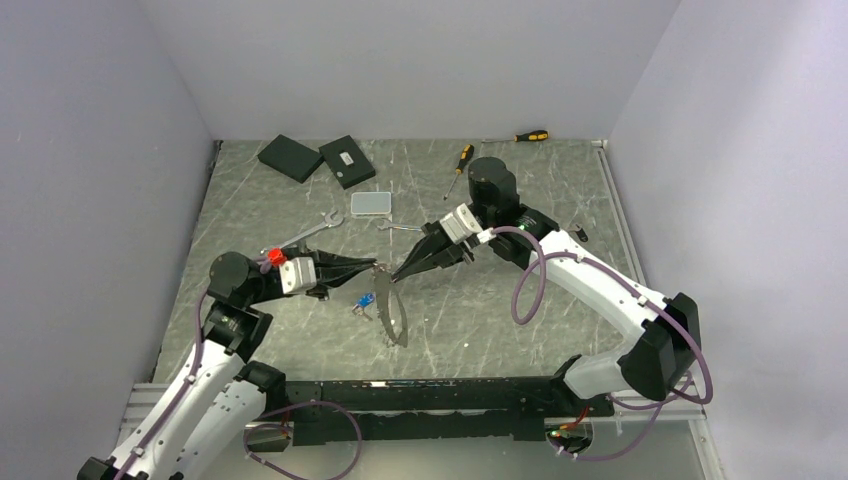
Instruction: Put the keys on the keyring
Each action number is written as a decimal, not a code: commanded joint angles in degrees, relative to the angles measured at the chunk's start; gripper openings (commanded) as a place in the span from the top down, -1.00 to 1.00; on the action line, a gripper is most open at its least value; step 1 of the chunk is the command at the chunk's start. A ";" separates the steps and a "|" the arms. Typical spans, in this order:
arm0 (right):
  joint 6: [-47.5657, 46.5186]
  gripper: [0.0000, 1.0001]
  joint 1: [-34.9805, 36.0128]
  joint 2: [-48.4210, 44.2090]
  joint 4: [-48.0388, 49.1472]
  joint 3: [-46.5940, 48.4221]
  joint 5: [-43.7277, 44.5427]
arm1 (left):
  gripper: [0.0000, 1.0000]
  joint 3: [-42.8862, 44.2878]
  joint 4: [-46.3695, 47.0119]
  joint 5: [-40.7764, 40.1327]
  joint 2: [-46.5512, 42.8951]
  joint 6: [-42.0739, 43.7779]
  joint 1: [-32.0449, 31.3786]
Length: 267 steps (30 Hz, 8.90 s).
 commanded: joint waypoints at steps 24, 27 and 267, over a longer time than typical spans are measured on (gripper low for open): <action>10.71 -0.53 0.04 -12.24 11.47 -12.60 23.26 | 1.00 3.11 -13.81 -0.78 -2.45 10.64 -0.52; 16.31 -0.52 1.87 -10.89 14.80 -13.21 27.05 | 1.00 2.18 -12.32 -0.60 -3.03 10.15 -0.55; 34.34 1.00 2.28 -7.51 -13.01 -8.26 49.85 | 0.06 7.37 -28.30 -5.16 10.85 17.77 -4.94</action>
